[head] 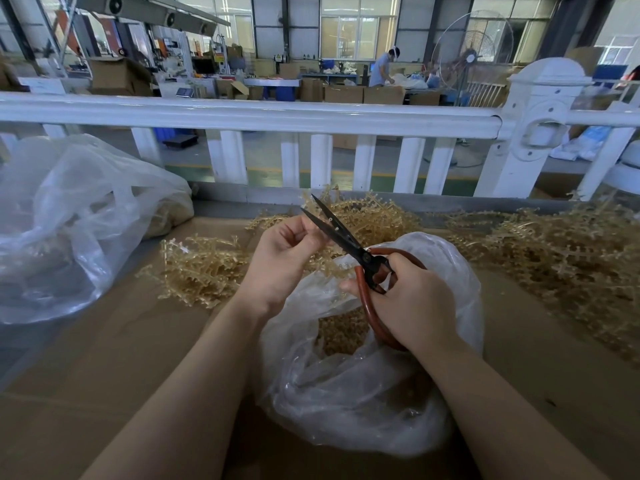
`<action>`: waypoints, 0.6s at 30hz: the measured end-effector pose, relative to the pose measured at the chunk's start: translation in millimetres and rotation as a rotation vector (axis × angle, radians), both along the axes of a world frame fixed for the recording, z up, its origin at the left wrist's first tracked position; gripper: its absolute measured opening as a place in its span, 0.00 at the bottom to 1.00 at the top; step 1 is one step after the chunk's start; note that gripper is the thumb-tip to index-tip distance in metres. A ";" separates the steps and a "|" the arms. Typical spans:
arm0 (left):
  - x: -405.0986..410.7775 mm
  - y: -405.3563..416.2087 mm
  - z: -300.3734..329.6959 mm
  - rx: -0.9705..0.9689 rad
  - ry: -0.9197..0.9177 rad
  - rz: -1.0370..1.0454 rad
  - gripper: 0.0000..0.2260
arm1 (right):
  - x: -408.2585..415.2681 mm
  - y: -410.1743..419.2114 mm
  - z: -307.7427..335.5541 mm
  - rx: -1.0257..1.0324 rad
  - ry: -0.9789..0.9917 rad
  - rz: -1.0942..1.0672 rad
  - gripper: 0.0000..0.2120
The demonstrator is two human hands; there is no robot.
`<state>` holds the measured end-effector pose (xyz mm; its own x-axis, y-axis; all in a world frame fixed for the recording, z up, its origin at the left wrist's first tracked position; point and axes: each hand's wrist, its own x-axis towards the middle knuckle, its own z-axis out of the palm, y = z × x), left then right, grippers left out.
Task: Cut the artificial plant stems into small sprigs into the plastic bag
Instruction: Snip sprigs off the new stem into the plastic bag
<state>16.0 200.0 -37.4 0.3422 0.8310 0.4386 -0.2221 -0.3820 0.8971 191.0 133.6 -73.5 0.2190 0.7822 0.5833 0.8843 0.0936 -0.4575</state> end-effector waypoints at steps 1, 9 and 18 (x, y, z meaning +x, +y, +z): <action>-0.3 0.4 -0.3 -0.003 0.004 0.002 0.07 | 0.8 0.8 -1.2 -0.001 -0.002 0.004 0.21; -0.6 0.4 0.2 -0.017 -0.022 -0.005 0.08 | 0.4 1.5 -1.1 0.022 0.019 0.036 0.27; 1.3 -4.5 1.0 0.051 0.006 -0.039 0.10 | 0.3 0.0 -0.3 0.023 0.053 0.068 0.33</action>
<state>17.3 195.6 -36.4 0.3766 0.7937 0.4778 -0.2322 -0.4184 0.8781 191.3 133.7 -73.8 0.1972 0.7828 0.5901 0.8499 0.1635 -0.5009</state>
